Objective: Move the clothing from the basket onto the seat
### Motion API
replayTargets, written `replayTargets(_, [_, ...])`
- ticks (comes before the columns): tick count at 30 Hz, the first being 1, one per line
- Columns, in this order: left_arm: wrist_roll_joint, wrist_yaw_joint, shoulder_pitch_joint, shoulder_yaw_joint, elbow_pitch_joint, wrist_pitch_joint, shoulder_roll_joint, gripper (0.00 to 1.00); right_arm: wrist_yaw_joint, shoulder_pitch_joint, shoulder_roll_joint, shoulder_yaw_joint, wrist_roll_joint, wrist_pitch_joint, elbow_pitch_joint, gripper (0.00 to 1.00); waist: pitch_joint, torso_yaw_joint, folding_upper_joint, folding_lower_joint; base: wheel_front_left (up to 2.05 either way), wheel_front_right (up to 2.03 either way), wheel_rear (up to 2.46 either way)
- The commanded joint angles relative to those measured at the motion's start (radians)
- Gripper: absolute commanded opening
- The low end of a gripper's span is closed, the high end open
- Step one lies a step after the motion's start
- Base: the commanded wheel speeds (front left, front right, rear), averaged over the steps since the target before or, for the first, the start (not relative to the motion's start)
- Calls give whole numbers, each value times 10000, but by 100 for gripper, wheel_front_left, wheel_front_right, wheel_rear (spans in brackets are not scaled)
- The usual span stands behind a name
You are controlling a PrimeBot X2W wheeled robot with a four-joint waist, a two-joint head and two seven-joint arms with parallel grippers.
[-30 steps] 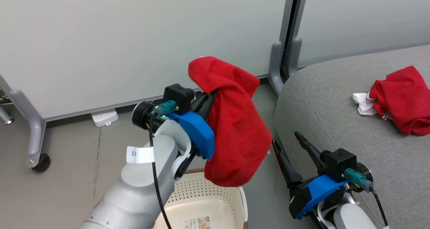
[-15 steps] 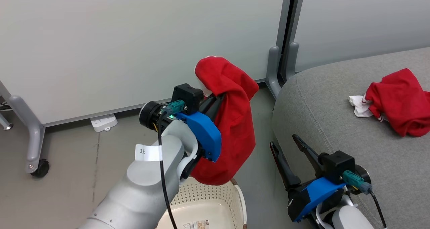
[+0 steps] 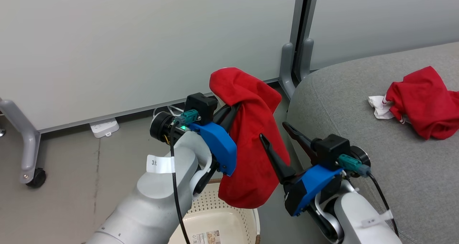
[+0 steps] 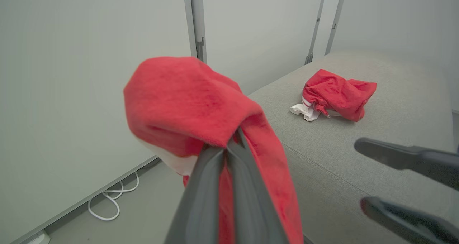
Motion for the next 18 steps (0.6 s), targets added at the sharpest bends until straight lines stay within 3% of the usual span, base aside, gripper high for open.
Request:
replayTargets(1, [-127, 35, -133, -78, 17, -40, 3, 0, 1, -348, -14, 111, 98, 110, 209, 100, 41, -8, -1, 0, 0, 0, 0])
replayTargets(18, [-832, 118, -487, -1003, -328, -98, 2, 0, 1, -2825, -13, 1270, 1413, -64, 3260, 100, 246, 334, -1, 0, 0, 0, 0])
